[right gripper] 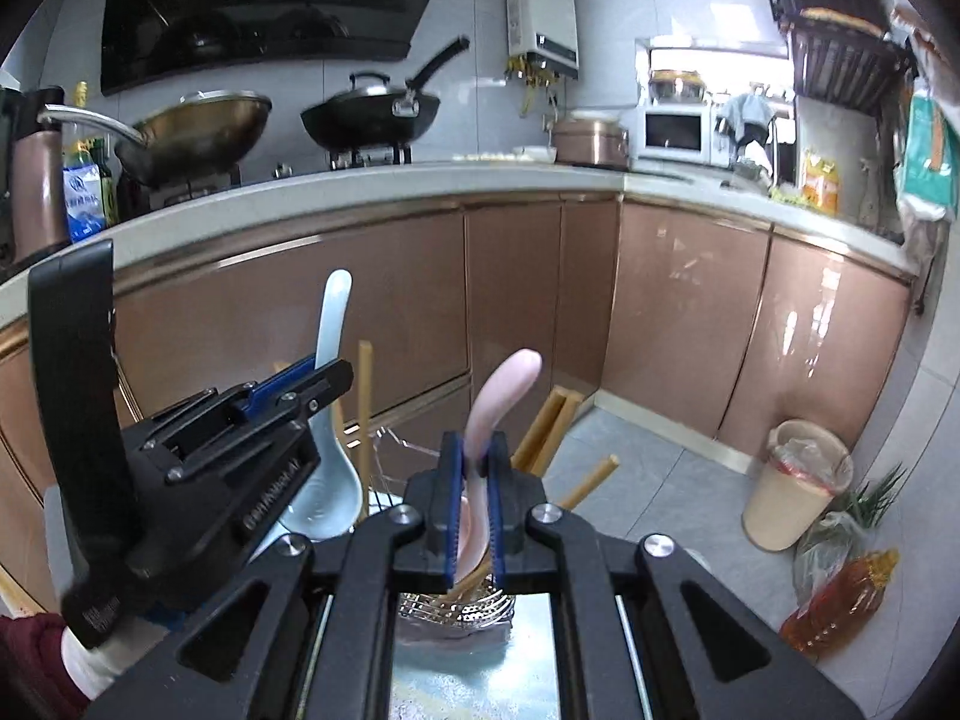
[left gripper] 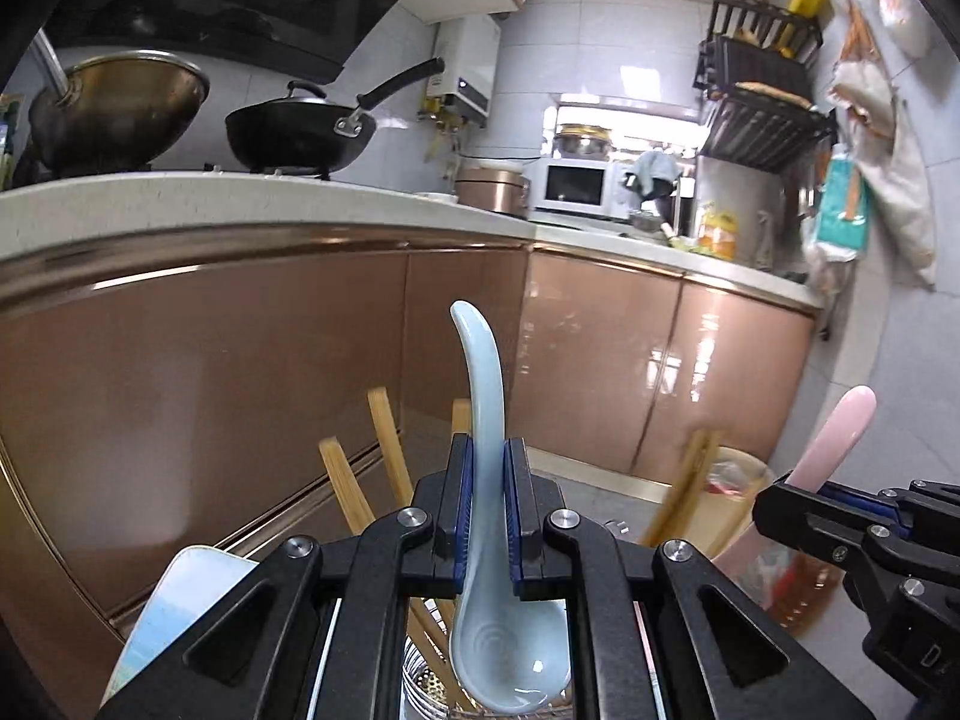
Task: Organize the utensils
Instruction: 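Lift both spoons upright and carry them over the wire holder, then open both tools to drop the spoons into the wire holder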
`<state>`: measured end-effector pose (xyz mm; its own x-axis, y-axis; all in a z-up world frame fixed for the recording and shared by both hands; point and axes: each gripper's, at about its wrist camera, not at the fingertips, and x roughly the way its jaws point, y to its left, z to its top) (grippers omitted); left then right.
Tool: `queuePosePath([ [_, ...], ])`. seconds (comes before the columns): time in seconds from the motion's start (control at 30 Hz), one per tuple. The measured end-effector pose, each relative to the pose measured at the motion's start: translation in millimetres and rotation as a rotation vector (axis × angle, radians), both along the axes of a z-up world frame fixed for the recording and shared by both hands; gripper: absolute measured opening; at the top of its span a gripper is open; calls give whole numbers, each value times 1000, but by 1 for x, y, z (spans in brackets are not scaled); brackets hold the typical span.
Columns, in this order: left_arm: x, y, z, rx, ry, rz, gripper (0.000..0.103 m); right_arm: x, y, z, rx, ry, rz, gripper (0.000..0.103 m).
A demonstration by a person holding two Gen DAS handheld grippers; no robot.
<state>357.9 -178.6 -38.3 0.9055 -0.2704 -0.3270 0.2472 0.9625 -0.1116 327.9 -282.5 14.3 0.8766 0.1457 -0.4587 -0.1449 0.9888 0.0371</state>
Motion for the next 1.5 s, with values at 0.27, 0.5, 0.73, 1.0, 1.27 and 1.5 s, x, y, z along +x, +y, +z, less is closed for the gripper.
queuePosePath([
  [0.27,8,-4,-31,0,14,23,10,17,1,-37,24,56,26,7],
  [0.5,3,4,-31,-27,25,16,22,16,1,-43,44,78,30,8],
  [0.73,-16,15,-13,-23,5,-3,40,11,2,-36,42,84,11,12],
  [1.0,-54,43,21,-4,-15,7,57,-8,3,-7,44,50,-28,27],
  [1.27,-105,77,40,27,14,29,72,-68,13,25,40,-16,-53,34],
  [1.5,-165,102,46,57,49,67,84,-135,28,21,8,-34,-82,37],
])
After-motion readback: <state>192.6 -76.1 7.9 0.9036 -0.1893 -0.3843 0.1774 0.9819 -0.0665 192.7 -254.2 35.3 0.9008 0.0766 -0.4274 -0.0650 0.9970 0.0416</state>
